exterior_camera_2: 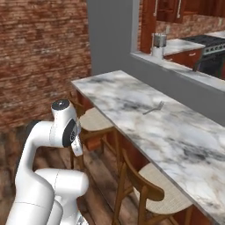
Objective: Organize the utensils by type. Pick up the wooden spoons from the counter and place them in the open cabinet. Then pick up the metallic utensils from the counter and place them in the open drawer.
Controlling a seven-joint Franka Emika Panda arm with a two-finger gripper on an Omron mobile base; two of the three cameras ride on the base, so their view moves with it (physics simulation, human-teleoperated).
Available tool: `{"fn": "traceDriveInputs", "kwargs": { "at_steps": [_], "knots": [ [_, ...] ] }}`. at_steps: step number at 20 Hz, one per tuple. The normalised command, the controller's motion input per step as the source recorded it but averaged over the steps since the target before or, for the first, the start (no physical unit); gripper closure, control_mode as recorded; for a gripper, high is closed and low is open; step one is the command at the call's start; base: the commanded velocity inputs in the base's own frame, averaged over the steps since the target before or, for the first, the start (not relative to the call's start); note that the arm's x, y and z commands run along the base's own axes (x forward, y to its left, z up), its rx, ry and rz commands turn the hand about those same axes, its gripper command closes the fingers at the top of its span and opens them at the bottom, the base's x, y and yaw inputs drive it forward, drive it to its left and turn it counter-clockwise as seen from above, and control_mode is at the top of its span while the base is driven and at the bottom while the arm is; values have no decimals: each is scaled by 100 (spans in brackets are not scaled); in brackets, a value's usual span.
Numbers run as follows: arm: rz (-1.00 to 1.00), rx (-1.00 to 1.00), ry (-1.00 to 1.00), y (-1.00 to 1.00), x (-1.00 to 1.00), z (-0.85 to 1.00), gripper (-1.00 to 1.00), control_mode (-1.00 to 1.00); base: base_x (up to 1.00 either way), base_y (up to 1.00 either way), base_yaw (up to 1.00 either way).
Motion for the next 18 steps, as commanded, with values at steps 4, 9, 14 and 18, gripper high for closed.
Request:
{"fn": "traceDriveInputs", "kwargs": {
  "at_steps": [4,9,14,18],
  "knots": [
    [0,0,0,0,0,0,-100,100,22,53,-32],
    [0,0,0,0,0,0,-100,100,19,45,-33],
    [0,0,0,0,0,0,-100,100,19,40,-33],
    [0,0,0,0,0,0,-100,100,19,37,-33]
  ]
}}
